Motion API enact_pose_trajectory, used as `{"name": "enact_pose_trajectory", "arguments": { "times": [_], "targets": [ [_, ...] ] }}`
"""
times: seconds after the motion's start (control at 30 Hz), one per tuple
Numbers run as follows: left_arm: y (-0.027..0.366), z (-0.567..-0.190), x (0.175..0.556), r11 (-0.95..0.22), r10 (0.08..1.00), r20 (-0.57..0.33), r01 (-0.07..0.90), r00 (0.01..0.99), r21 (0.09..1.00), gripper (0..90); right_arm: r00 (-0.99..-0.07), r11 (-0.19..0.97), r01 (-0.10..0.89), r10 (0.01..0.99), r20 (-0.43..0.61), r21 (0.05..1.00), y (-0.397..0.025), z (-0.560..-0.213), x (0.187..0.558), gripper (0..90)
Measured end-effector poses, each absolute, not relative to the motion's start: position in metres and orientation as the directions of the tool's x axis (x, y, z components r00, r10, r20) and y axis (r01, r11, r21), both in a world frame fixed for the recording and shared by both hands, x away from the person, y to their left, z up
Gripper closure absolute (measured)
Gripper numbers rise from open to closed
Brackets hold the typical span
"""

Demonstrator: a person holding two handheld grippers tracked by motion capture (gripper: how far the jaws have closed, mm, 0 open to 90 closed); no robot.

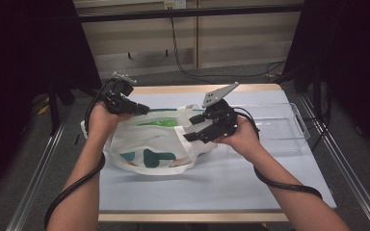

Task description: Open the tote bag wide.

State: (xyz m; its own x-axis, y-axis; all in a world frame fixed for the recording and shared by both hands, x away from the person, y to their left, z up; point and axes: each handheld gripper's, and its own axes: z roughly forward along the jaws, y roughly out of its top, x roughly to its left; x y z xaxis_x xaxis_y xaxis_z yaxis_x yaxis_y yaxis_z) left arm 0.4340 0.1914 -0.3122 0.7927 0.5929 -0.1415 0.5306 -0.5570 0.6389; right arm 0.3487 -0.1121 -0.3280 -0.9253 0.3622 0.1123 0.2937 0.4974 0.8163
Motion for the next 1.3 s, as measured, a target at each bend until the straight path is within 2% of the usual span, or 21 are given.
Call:
{"name": "enact_pose_trajectory", "arguments": {
  "times": [0.33, 0.5, 0.6, 0.73, 0.93, 1.13, 1.3],
  "targets": [
    [0.19, -0.311, 0.432, -0.541, 0.598, -0.155, 0.539, 0.786, 0.646, 88.0, -0.927, 0.51, 0.27, 0.368, 0.077, 0.817, -0.11, -0.322, 0.347, 31.2],
    [0.19, -0.31, 0.431, -0.536, 0.601, -0.158, 0.541, 0.784, 0.648, 88.0, -0.929, 0.55, 0.261, 0.367, 0.051, 0.793, -0.102, -0.329, 0.35, 34.6],
    [0.189, -0.31, 0.431, -0.536, 0.601, -0.16, 0.543, 0.783, 0.646, 88.0, -0.934, 0.575, 0.262, 0.352, 0.055, 0.775, -0.097, -0.337, 0.351, 40.4],
    [0.19, -0.309, 0.432, -0.549, 0.594, -0.146, 0.532, 0.791, 0.644, 88.1, -0.946, 0.609, 0.25, 0.32, 0.055, 0.752, -0.096, -0.343, 0.35, 57.7],
    [0.189, -0.306, 0.433, -0.532, 0.608, -0.142, 0.534, 0.781, 0.657, 88.3, -0.948, 0.611, 0.271, 0.305, 0.095, 0.744, -0.098, -0.346, 0.349, 78.1],
    [0.188, -0.302, 0.437, -0.565, 0.594, -0.113, 0.513, 0.797, 0.647, 88.4, -0.952, 0.621, 0.274, 0.284, 0.115, 0.735, -0.102, -0.35, 0.346, 83.9],
    [0.182, -0.304, 0.441, -0.523, 0.625, -0.128, 0.535, 0.77, 0.664, 88.5, -0.954, 0.625, 0.278, 0.269, 0.133, 0.73, -0.105, -0.353, 0.343, 84.7]
  ]
}}
